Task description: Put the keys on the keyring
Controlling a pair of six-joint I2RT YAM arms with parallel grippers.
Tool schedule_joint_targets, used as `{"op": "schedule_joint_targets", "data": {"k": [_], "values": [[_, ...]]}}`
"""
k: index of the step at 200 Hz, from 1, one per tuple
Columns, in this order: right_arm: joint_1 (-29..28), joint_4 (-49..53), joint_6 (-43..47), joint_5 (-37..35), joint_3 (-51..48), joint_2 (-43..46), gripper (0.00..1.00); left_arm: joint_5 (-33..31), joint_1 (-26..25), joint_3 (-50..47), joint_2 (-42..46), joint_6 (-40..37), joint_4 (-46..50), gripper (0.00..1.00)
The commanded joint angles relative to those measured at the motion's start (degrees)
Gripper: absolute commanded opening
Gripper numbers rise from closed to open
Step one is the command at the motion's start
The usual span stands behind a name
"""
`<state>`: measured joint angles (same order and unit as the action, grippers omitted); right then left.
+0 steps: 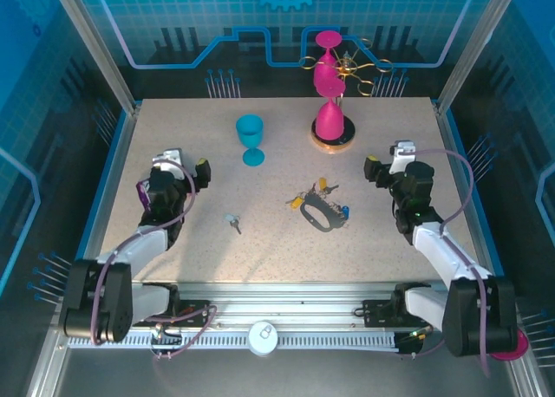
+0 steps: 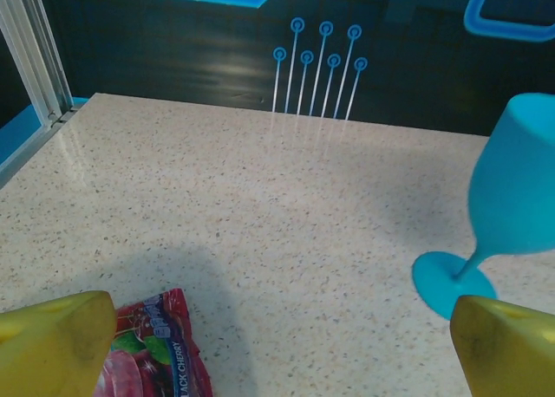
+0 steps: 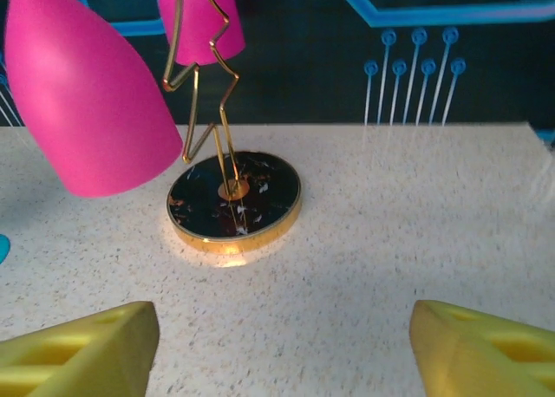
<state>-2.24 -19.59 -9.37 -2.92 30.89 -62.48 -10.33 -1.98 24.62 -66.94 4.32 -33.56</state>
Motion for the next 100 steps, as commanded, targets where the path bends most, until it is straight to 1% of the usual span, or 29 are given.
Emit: {"op": "schedule_joint_targets", "data": {"k": [1,14,30,43,57,66,87,100], "values": [[-0.8,19.1,-12.7,-2.0,2.6,2.4,0.73,3.0,0.5,3.9,5.0,6.5,13.4,0.99],[-1.1,25.1,-16.4,0.0,3.5,3.3,0.69,5.1,0.5,5.3,7.4,10.2,18.8,0.99],[-2.3,32.0,-20.2,1.1,4.1,3.8,0.65,11.2,0.4,7.9,8.8,14.4,26.2,0.97],[-4.4,36.5,-21.6,2.2,4.5,3.9,0.64,15.6,-0.2,10.5,8.9,17.5,32.3,0.95],[-7.6,40.7,-21.8,1.7,5.1,3.7,0.61,17.6,-2.4,11.9,8.9,20.0,35.9,0.94],[-9.7,42.8,-22.6,0.6,5.7,3.4,0.60,17.5,-4.8,12.2,8.9,20.6,36.9,0.94],[-14.3,45.1,-25.5,-0.8,6.3,1.6,0.58,13.5,-11.7,12.2,8.0,21.5,37.2,0.94],[-16.6,46.1,-26.2,-1.9,7.3,-0.4,0.54,11.4,-15.3,12.4,6.6,24.4,37.1,0.94]]}}
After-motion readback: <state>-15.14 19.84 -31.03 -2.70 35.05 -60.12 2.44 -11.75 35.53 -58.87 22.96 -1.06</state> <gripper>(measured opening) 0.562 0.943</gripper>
